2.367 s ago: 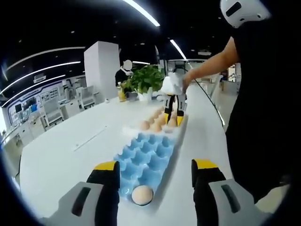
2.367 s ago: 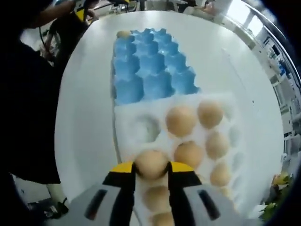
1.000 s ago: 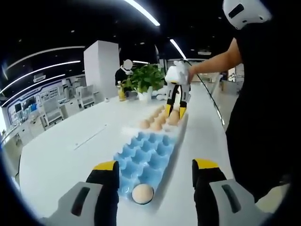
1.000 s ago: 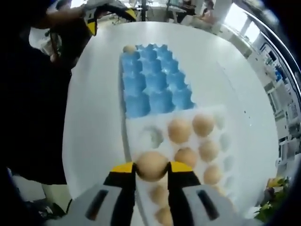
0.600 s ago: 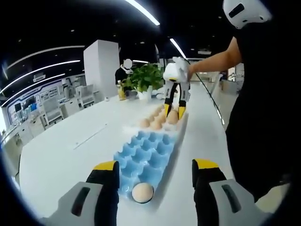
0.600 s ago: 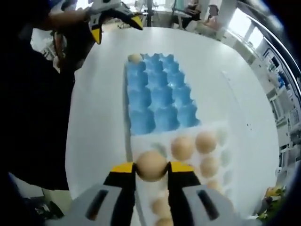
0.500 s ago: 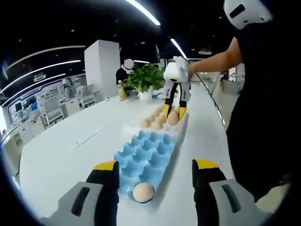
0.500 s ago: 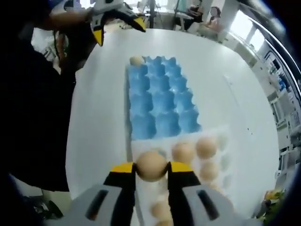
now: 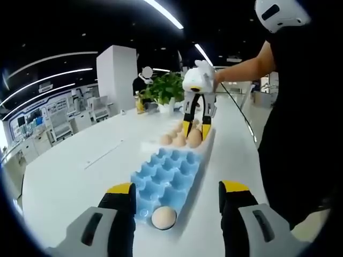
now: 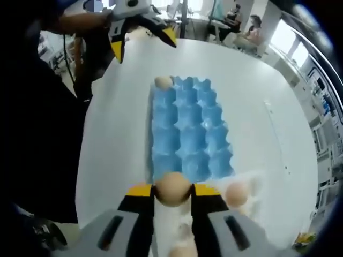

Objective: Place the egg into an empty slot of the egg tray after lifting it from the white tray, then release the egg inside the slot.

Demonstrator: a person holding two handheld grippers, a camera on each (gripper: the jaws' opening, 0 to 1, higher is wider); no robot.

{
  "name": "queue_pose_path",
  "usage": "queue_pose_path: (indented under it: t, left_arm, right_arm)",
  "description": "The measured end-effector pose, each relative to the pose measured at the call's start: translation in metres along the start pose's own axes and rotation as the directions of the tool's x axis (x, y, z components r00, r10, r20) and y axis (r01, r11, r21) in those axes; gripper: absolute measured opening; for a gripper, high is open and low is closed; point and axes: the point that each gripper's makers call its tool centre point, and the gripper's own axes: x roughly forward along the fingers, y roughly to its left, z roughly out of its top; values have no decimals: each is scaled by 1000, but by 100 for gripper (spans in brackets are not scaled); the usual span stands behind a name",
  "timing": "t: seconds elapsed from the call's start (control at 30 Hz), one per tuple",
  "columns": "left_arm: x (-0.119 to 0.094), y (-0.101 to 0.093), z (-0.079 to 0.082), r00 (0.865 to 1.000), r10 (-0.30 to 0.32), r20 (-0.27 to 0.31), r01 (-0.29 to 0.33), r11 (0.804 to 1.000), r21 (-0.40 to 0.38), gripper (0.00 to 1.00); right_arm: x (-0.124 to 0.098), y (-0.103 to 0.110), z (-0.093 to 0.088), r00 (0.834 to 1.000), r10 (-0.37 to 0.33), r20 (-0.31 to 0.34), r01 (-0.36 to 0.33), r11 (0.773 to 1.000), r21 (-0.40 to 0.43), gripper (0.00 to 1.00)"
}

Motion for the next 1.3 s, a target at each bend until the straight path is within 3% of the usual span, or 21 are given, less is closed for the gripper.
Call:
queue_pose_path:
  t: [0.67, 1.3]
  left_arm:
    - [-2, 2, 0, 1000, 5, 11, -5, 1000, -2, 62]
    - [-4, 4, -5, 1000, 14, 6, -14, 1000, -2, 62]
  right_arm:
    - [27, 11, 55, 996, 72, 48, -67, 993, -102, 26]
    - [47, 14, 95, 989, 104, 102, -89, 986, -141, 26]
